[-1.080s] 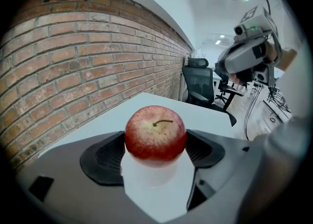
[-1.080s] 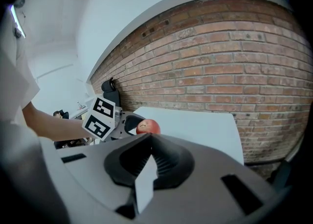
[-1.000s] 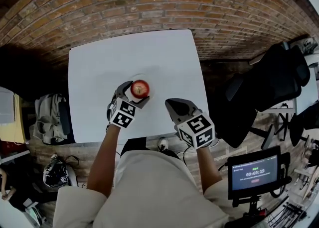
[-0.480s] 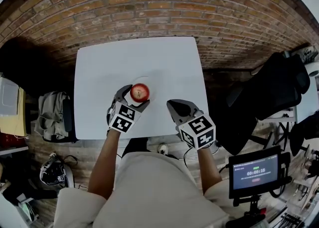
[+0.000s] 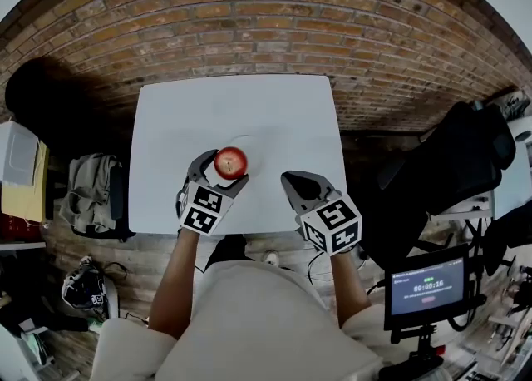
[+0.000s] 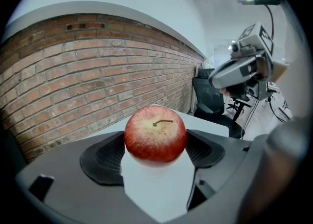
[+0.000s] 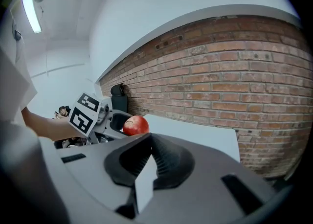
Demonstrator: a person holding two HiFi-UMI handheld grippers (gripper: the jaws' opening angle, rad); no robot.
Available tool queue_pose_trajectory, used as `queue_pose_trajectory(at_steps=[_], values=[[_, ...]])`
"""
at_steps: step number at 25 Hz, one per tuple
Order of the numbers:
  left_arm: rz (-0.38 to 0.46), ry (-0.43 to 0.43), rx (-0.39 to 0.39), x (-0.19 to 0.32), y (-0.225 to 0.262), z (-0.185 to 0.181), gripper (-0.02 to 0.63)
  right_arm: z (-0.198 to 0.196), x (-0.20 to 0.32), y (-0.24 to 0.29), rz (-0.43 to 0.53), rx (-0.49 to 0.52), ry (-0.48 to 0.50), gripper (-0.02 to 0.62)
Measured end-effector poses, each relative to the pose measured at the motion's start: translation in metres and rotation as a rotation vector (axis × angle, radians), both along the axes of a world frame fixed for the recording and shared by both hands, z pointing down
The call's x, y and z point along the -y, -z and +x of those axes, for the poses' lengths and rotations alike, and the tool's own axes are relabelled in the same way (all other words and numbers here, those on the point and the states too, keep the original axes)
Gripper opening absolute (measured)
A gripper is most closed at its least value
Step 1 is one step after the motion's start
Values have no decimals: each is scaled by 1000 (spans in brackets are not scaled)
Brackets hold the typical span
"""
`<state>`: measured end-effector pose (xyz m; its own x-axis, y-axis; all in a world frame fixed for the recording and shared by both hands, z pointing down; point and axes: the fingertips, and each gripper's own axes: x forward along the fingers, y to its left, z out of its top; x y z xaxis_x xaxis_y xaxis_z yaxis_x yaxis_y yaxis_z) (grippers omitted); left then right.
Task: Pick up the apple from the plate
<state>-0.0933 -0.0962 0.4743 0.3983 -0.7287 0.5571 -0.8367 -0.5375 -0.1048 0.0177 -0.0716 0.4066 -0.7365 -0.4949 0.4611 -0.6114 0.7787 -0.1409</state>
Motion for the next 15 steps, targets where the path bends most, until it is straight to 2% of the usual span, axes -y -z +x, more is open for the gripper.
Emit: queue_pose_trajectory(at_steps=[15], values=[[147, 78, -60, -16, 73, -12, 390, -15, 1, 37, 100, 36, 66, 2]])
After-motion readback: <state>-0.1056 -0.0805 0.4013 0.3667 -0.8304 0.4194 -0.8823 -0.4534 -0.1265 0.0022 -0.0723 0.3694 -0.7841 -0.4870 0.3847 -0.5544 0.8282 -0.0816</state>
